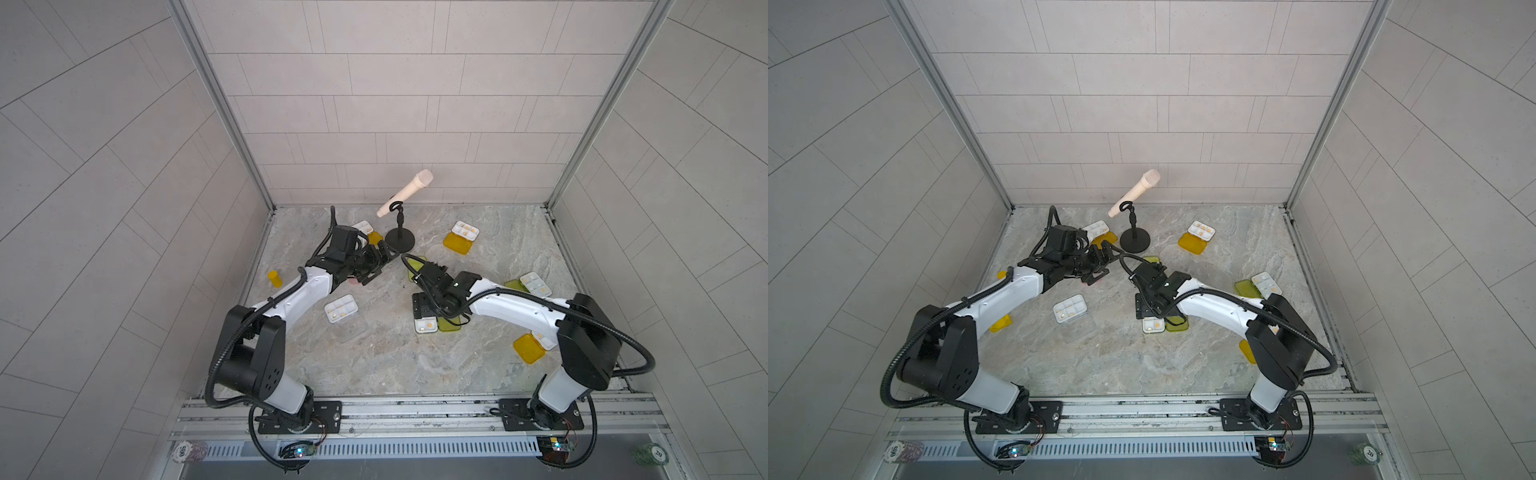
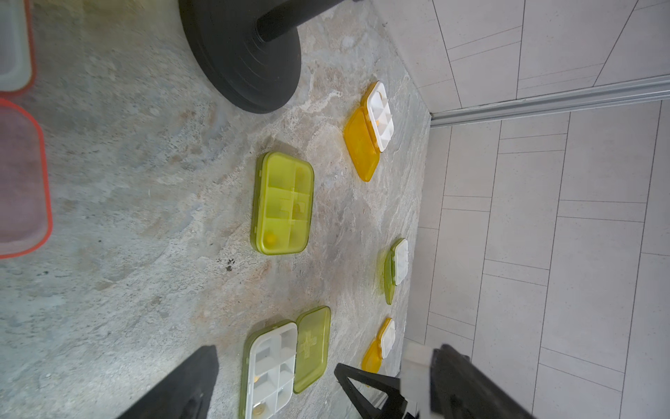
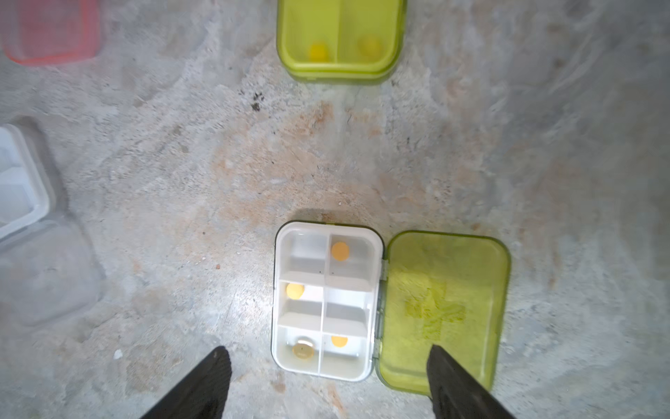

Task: Close pillboxes
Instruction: Place the pillbox at the center of the board, then close the lid on the pillbox.

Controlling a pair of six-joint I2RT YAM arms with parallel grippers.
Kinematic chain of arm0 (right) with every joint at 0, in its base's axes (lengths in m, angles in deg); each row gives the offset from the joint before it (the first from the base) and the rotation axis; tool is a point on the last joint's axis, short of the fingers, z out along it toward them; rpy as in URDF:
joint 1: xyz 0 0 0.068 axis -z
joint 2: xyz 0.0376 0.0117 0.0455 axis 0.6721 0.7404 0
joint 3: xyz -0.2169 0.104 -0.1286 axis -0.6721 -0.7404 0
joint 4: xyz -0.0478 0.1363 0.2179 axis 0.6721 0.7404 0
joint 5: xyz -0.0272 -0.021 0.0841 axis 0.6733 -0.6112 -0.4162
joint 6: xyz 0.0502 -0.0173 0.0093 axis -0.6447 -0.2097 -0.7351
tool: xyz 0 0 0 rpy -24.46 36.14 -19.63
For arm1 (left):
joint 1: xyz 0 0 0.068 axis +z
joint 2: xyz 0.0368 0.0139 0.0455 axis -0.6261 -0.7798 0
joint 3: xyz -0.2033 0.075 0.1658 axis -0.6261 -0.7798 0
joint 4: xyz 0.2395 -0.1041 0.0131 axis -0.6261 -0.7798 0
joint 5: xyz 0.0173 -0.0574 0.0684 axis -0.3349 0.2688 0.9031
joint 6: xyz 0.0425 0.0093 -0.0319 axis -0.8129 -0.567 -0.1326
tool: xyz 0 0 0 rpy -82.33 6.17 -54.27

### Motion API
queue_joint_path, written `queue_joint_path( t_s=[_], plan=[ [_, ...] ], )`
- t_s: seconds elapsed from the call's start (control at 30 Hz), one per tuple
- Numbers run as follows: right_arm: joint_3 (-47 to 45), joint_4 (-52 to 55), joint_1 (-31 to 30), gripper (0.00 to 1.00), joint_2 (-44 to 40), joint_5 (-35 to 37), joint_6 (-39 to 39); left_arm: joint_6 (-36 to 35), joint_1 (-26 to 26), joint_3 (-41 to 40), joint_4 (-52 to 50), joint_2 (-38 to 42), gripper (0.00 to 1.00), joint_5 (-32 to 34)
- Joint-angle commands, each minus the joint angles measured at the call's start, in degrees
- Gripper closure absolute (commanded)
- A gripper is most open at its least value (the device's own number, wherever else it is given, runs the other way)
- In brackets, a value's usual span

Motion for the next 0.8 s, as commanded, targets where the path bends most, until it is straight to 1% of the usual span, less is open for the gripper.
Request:
queue_joint_path(
  t_s=[0.0, 0.17, 0.23, 0.37, 0.43, 0.53, 0.77],
  plan=[
    [-4.26, 2.21, 2.65, 0.13, -5.41, 3.07, 3.66, 0.93, -2.49, -0.71, 1.19, -1.52, 0.03, 0.05],
    [-10.34, 0.01, 11.04, 0.13, -11.53, 0.55, 8.3, 0.45, -6.11, -0.38, 0.51, -4.5, 0.03, 0.14],
    [-12.45, -0.78, 14.56, 0.13, -13.11, -1.92, 10.48, 0.11, -7.0, -0.23, 0.1, -5.16, 0.03, 0.55],
    [-15.27, -2.46, 20.84, 0.15, -13.96, -10.12, 14.57, -0.97, -8.45, 0.25, -1.76, -6.29, 0.03, 1.62],
    [-16.41, -3.69, 22.57, 0.16, -14.14, -12.7, 14.49, -1.35, -9.26, 0.31, -2.54, -6.95, 0.03, 2.46],
    [-17.28, -5.59, 24.63, 0.15, -13.22, -20.39, 16.56, -1.7, -10.11, 0.33, -3.68, -7.83, 0.03, 3.97],
    [-17.63, -8.92, 24.75, 0.14, -8.81, -28.11, 17.45, -2.18, -11.34, 0.94, -5.57, -9.95, 0.03, 5.06]
  ],
)
